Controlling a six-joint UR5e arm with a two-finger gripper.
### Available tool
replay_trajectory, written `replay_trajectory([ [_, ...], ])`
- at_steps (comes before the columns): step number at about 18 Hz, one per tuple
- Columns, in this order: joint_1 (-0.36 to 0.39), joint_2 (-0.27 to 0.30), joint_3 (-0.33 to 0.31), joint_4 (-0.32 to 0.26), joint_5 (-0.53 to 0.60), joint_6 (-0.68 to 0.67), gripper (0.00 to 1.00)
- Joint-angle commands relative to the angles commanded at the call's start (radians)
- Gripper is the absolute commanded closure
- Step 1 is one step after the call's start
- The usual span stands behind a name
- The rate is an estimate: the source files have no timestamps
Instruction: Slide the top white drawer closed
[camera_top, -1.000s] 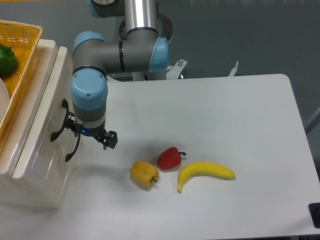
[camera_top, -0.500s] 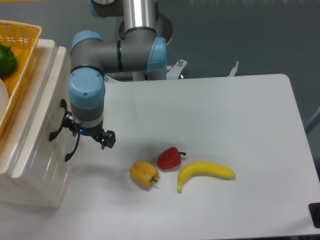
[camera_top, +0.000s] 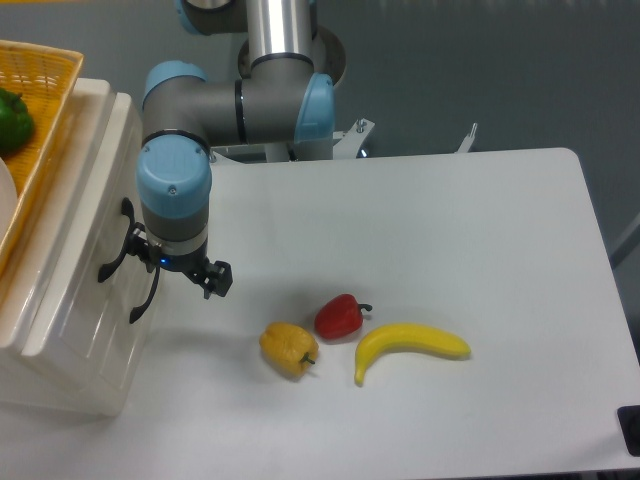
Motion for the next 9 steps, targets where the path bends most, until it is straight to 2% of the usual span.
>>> replay_trajectory([
  [4, 0.015, 0.002, 0.005, 0.0, 0.0, 0.002, 0.0],
  [9, 0.069, 0.017, 0.011, 0.0, 0.008, 0.034, 0.0],
])
